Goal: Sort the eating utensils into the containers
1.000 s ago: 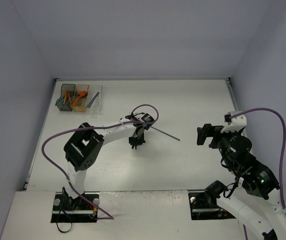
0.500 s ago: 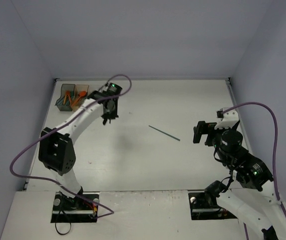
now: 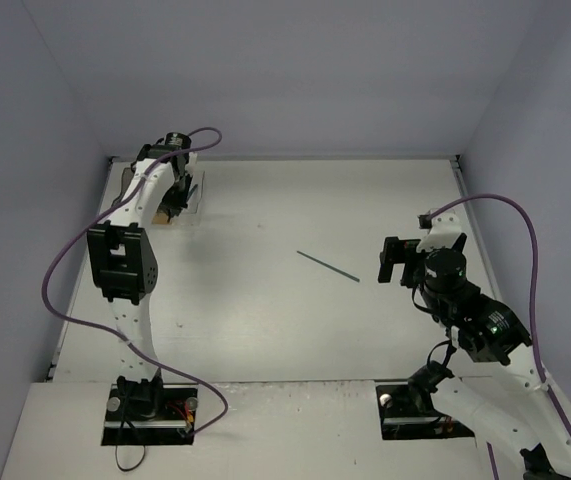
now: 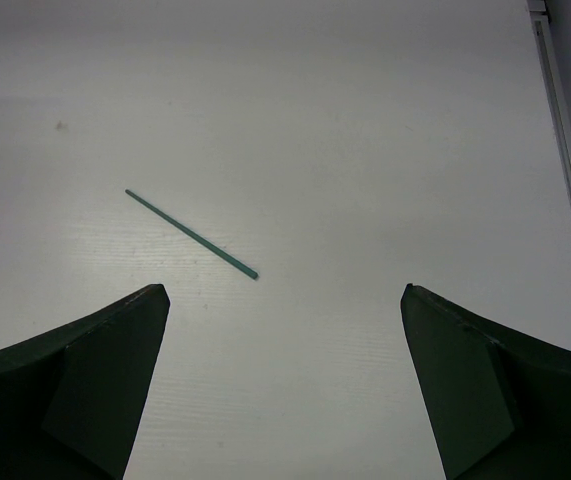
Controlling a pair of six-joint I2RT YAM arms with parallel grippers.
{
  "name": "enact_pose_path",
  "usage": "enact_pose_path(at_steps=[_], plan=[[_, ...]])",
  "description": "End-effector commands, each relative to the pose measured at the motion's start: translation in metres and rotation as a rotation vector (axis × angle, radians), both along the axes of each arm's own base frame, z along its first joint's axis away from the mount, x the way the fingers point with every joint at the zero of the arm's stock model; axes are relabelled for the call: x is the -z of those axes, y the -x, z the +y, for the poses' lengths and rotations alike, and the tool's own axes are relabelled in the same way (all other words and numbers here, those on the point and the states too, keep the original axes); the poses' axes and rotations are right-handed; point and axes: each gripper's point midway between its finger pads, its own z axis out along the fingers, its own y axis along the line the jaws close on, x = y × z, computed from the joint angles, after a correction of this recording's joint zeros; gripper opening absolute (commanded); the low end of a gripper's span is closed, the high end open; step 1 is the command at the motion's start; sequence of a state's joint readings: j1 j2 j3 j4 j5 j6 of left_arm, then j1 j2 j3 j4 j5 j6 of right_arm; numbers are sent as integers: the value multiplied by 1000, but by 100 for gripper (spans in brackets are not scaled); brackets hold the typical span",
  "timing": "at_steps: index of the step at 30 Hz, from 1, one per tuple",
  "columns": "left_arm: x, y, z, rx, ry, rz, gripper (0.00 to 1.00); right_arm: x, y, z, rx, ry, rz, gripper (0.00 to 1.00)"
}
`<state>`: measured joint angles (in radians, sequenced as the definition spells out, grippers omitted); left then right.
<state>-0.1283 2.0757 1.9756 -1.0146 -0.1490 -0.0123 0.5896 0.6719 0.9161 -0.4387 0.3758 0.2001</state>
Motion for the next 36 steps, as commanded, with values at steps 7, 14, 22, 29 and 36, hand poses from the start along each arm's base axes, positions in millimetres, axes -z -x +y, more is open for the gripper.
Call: enact_pose_path(at_steps=[7,14,22,29,36], plan=[[-12,-16,0,81,4,26,6,-11,-14,-3,63,-5,-38,100],[-17,-20,2,42,33,2,30,-7,-20,2,45,24,-14,100],[-54,-17,-18,-20,172,-104,50,15,-43,23,-3,108,89,100],[-93,17,-45,-90,364,-231,52,74,-79,63,-103,135,330,100],[-117,86,-34,-116,386,-391,59,137,-106,73,-112,100,549,100]])
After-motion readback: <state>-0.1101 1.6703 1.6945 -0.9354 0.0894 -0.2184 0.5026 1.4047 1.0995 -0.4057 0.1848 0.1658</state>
